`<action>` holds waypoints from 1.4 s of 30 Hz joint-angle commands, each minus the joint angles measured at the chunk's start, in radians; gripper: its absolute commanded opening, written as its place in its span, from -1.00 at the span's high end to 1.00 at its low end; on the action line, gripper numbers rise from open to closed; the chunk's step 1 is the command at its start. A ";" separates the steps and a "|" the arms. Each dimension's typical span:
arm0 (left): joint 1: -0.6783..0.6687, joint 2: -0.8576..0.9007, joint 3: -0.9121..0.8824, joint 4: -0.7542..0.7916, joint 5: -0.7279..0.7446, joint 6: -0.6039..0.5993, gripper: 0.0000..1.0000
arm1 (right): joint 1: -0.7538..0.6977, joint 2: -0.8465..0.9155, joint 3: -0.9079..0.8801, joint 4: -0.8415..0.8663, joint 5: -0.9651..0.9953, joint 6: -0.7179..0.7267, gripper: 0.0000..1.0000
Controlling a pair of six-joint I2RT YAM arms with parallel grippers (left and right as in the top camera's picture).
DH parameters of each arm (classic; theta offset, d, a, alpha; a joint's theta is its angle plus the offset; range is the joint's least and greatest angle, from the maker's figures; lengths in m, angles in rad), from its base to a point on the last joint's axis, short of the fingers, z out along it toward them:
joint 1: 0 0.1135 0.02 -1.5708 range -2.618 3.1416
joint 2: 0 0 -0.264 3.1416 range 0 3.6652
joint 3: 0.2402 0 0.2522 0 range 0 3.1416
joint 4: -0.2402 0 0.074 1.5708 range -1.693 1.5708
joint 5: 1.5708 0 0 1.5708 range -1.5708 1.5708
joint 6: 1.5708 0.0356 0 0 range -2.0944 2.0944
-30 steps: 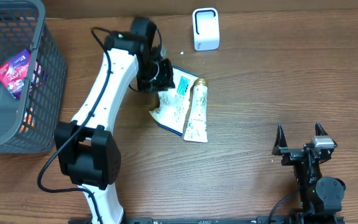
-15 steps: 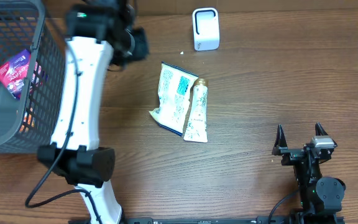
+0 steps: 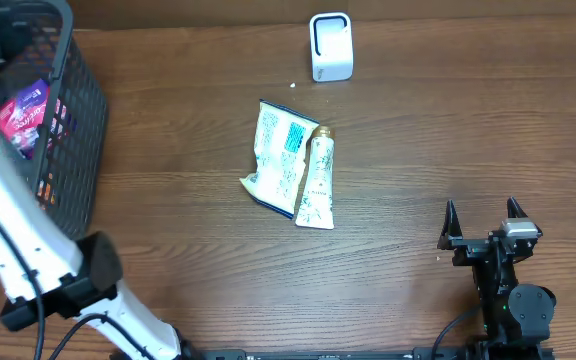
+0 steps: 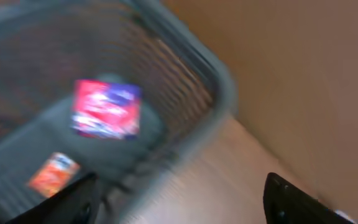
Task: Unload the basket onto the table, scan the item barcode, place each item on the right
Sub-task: 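Move the left gripper back into the grey basket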
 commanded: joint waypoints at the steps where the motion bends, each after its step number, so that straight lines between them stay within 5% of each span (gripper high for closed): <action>1: 0.107 0.000 -0.017 0.037 0.003 -0.139 -0.57 | 0.004 -0.010 -0.011 0.007 0.005 -0.005 -1.00; 14: 0.179 0.243 -0.064 0.102 -0.049 -0.153 -0.89 | 0.004 -0.010 -0.011 0.007 0.005 -0.005 -1.00; 20: 0.174 0.373 -0.064 0.068 -0.187 -0.148 -0.88 | 0.004 -0.010 -0.011 0.007 0.005 -0.005 -1.00; 31: 0.174 0.616 -0.064 0.045 -0.164 -0.114 -0.77 | 0.004 -0.010 -0.011 0.007 0.005 -0.005 -1.00; 42: 0.174 0.653 -0.071 0.114 -0.068 0.005 -0.61 | 0.004 -0.010 -0.011 0.007 0.005 -0.005 -1.00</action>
